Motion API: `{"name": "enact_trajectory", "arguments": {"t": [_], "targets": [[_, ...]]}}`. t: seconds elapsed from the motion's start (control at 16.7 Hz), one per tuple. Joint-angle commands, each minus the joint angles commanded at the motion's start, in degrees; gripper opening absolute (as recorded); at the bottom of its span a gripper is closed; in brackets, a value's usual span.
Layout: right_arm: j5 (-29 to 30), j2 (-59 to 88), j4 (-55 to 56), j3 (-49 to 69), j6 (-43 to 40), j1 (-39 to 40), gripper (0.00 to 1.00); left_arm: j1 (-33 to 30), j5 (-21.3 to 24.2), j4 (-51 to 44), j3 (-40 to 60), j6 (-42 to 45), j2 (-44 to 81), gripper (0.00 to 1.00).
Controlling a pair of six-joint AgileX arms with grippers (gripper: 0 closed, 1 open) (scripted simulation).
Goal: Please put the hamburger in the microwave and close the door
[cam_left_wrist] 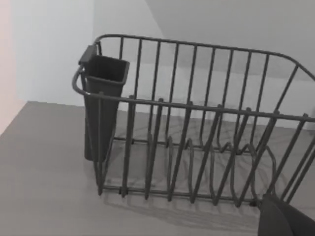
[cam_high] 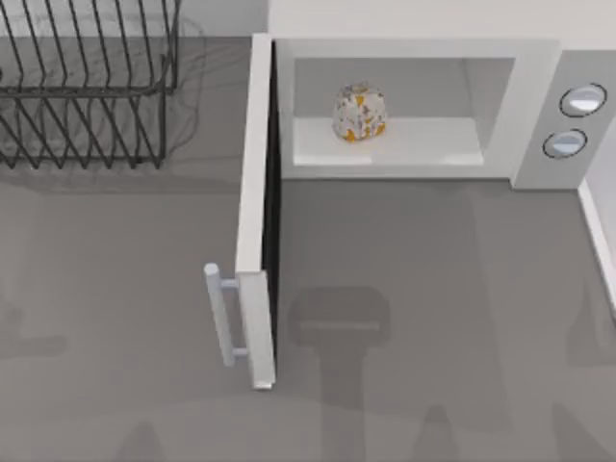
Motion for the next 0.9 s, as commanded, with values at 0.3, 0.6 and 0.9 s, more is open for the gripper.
{"name": "enact_trajectory", "arguments": {"t": [0.3,0.6,0.9], "targets": [[0.0,0.0,0.0,0.0,0.0,0.0,1.0,-19.83,-16.89,-10.8,11.62,-7.03,16.17,0.0],[0.0,0.0,0.0,0.0,0.0,0.0,1.0,-47.67,-39.53,-22.98,23.52,-14.7,32.89,0.0],[0.0,0.0,0.0,0.0,0.0,0.0,1.0,-68.65,-58.97,-31.31,32.56,-19.89,43.51,0.0]]}}
